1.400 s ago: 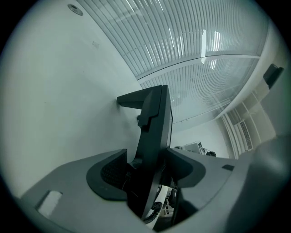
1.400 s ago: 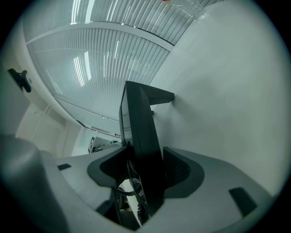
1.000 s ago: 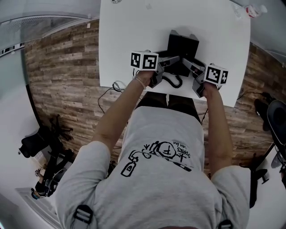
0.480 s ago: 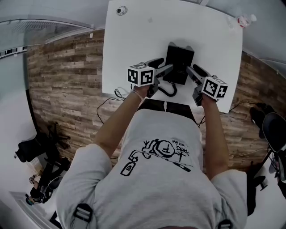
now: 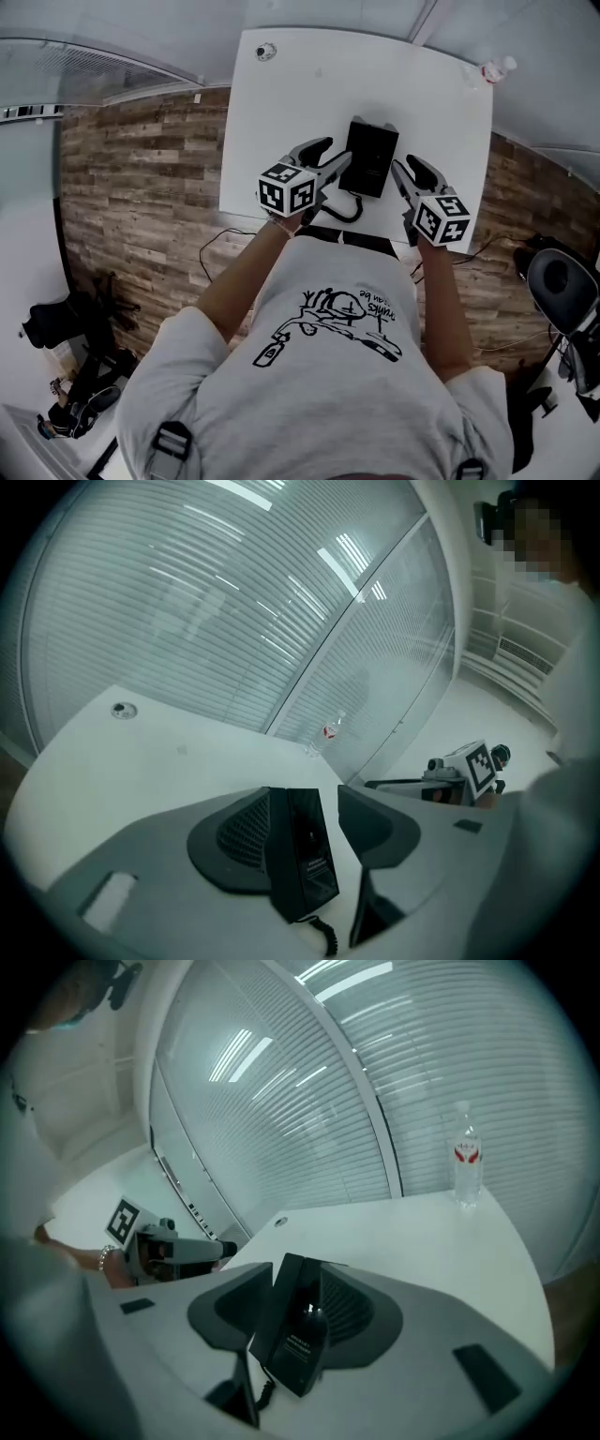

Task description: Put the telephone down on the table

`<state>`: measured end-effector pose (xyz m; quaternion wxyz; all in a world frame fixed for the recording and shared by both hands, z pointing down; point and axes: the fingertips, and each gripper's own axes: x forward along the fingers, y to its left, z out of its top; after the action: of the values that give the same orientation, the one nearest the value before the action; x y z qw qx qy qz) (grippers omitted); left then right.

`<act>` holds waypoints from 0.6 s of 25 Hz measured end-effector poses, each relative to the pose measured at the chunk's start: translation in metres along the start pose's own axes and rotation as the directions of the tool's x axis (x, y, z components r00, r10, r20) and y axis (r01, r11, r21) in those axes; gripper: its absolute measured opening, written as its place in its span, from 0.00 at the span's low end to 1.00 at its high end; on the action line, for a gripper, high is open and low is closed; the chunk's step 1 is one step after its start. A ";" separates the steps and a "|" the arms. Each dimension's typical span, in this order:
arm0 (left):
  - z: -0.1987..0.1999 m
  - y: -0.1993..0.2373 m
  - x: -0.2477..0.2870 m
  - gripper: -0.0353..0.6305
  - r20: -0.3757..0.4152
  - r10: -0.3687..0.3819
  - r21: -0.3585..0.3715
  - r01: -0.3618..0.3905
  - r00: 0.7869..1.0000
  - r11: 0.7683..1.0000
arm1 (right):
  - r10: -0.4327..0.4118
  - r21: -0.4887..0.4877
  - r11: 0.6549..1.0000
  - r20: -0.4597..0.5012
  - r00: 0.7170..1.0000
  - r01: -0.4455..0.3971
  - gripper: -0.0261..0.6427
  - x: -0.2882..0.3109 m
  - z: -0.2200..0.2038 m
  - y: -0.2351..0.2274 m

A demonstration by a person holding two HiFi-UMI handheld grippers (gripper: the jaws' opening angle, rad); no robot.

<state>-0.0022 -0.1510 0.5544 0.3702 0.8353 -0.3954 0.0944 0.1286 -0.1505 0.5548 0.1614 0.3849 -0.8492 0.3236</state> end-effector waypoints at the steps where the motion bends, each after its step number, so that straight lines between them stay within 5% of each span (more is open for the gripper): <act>1: 0.007 -0.005 -0.004 0.38 0.014 -0.001 0.013 0.001 1.000 1.000 | -0.006 -0.028 1.000 0.010 1.000 0.006 0.26 -0.004 0.007 0.005; 15: 0.104 -0.084 -0.067 0.31 0.219 -0.046 0.194 0.003 0.975 0.981 | 0.029 -0.272 0.962 0.231 0.973 0.036 0.18 -0.079 0.114 0.089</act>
<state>0.0001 -0.1487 0.4054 0.2421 0.8773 -0.4130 0.0337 0.1101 -0.1403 0.3914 0.1131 0.3956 -0.8982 0.1550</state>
